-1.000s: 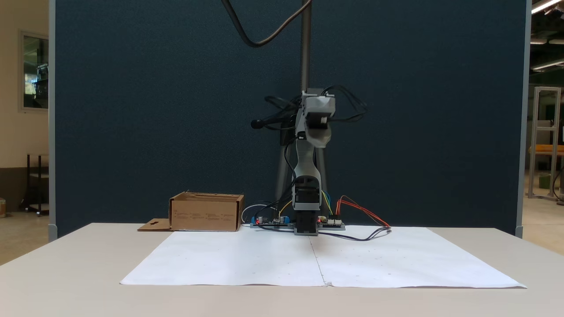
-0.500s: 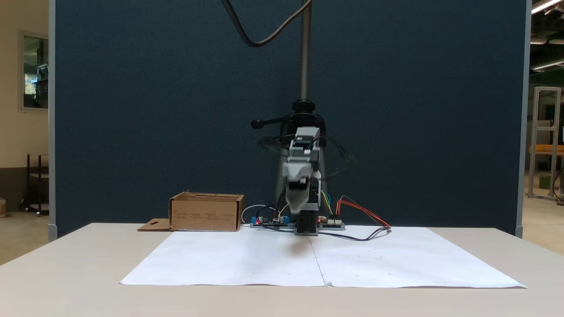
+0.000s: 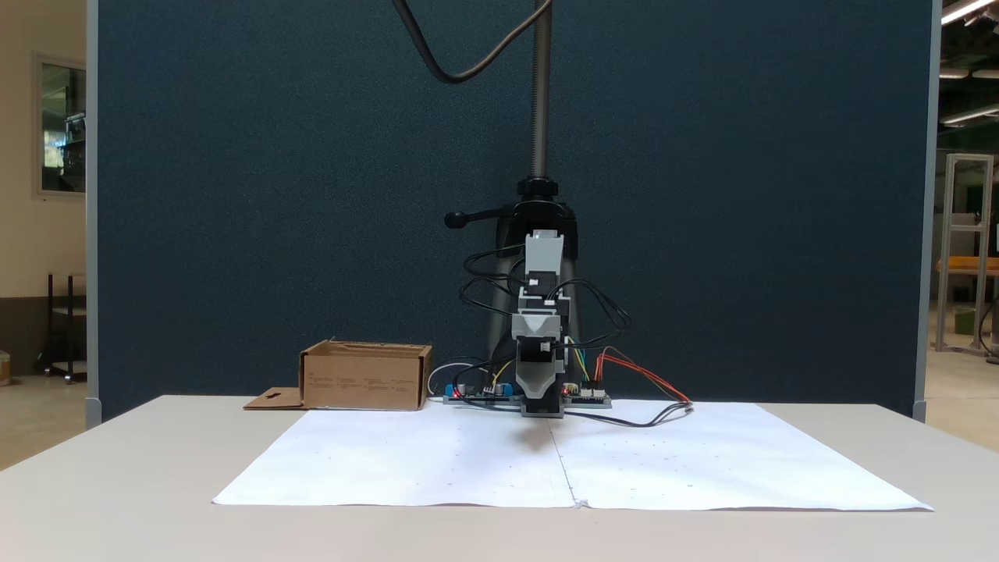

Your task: Grasp a green dice and put it in the bin.

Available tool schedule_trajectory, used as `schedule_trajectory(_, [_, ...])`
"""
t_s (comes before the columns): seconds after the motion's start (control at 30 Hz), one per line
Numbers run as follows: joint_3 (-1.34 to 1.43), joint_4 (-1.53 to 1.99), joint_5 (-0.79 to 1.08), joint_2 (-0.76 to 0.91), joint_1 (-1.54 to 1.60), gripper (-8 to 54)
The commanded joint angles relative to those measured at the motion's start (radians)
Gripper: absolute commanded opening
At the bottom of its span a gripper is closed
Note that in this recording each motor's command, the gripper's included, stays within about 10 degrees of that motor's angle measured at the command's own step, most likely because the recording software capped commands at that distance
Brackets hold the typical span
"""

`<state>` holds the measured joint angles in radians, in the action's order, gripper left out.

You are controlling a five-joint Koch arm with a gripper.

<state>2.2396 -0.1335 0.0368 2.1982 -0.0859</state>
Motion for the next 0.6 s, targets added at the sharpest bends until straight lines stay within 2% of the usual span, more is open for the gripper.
schedule_trajectory(0.0, [0.017, -0.168, -0.006, 0.023, -0.015, 44.0])
schedule_trajectory(0.57, [0.515, -0.601, -0.003, 0.109, 0.011, 43.8])
